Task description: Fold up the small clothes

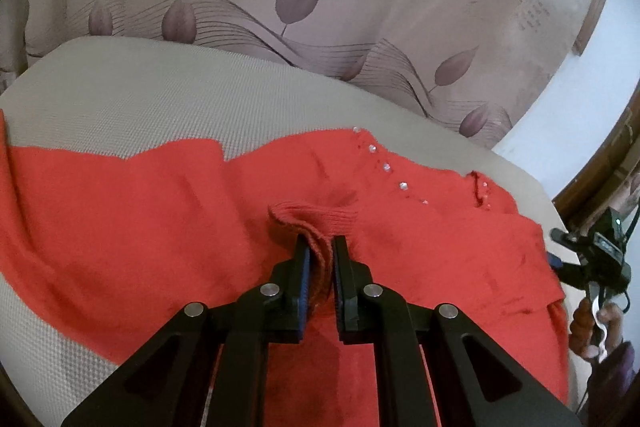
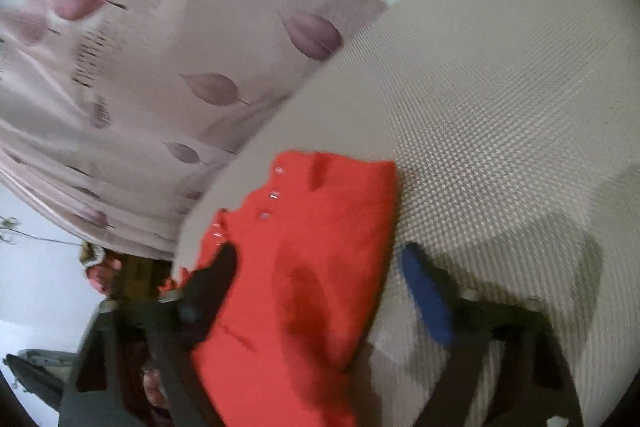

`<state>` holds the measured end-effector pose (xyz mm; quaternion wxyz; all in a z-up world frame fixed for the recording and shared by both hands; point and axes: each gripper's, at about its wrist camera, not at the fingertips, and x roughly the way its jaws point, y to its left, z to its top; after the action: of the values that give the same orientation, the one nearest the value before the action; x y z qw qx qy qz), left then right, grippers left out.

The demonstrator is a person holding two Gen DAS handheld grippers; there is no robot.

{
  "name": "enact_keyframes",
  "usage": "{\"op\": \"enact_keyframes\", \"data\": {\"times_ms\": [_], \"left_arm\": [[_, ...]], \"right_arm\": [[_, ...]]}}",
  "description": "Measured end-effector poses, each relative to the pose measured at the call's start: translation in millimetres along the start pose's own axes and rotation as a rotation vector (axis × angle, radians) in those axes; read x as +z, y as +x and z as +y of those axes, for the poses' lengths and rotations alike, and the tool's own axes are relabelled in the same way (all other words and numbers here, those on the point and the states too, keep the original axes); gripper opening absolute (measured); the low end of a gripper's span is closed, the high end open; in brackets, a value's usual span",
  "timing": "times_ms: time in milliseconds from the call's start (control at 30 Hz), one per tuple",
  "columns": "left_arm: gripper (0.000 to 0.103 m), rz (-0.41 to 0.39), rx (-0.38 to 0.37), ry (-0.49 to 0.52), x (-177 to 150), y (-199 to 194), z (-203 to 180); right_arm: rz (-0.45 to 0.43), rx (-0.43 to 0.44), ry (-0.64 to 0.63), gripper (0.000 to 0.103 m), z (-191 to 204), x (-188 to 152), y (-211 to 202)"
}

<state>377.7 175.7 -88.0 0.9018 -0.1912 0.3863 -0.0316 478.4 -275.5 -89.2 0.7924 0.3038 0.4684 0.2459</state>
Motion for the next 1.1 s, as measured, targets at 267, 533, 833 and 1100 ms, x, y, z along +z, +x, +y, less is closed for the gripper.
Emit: {"op": "enact_keyframes", "data": {"times_ms": [267, 533, 833, 1100], "left_arm": [[0.015, -0.006, -0.051, -0.014, -5, -2, 7], [0.017, 0.013, -0.054, -0.052, -7, 2, 13], [0.017, 0.021, -0.034, -0.055, -8, 5, 11], [0.017, 0.007, 0.001, -0.070, -9, 3, 14]], "right_arm": [[-0.017, -0.253, -0.232, 0.005, 31, 17, -5], [-0.065, -0.233, -0.217, 0.010, 4, 27, -18], [-0.119, 0.007, -0.199, 0.013, 29, -39, -68], [0.114, -0.256, -0.559, 0.008, 68, -109, -21]]}}
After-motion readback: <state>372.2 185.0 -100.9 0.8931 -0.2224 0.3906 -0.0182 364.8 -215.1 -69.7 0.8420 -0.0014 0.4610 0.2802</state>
